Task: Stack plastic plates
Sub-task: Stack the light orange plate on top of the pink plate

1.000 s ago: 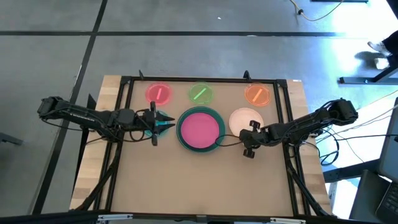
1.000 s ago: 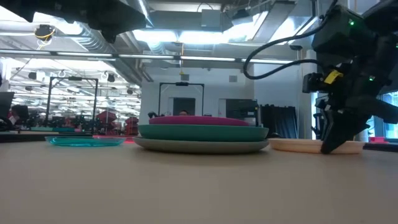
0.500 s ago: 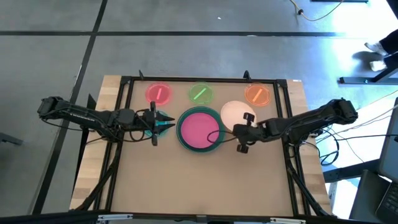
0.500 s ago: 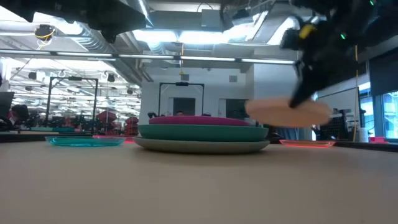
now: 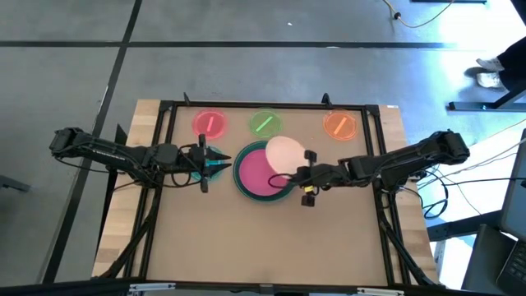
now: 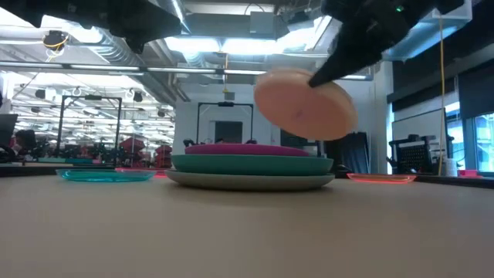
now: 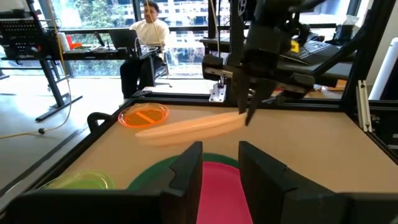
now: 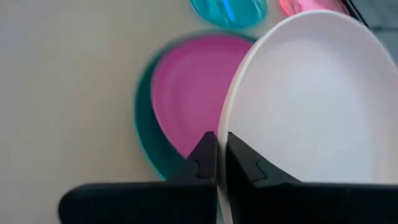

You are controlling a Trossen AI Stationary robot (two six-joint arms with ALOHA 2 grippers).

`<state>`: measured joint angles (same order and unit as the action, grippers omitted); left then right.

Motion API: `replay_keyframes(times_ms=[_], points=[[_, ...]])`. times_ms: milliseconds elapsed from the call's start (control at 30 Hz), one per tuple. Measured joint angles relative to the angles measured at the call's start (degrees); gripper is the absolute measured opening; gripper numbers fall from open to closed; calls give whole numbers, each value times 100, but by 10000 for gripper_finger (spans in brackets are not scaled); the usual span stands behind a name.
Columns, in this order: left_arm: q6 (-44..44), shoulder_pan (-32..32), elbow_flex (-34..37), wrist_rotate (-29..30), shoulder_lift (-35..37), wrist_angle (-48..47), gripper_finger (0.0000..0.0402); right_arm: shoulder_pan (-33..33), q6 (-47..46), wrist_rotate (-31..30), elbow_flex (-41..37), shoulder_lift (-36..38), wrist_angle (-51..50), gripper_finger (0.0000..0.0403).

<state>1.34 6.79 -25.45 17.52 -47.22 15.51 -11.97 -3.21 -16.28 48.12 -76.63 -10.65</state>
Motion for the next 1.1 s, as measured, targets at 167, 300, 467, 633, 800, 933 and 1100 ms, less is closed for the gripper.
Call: replay_keyframes(times_ms=[167,300,467,633,800,933,1100], points=[[0,0,0,0,0,2,96,0,552,308,0,-447,1037,5],[0,0,0,0,0,4,96,0,840,629,0,-825,1806,5],[0,0,0,0,0,2,96,0,975,735,0,-1251,2316,5],[0,0,0,0,0,0,96,11,1119,735,0,-1579,2371,5],[0,0,0,0,0,2,96,11,1122,610,-2,-1867,2397,5],[0,0,0,0,0,0,96,11,1121,351,-2,-2043,2407,5],[0,0,0,0,-1,0,96,11,1117,288,-2,-2212,2413,5]])
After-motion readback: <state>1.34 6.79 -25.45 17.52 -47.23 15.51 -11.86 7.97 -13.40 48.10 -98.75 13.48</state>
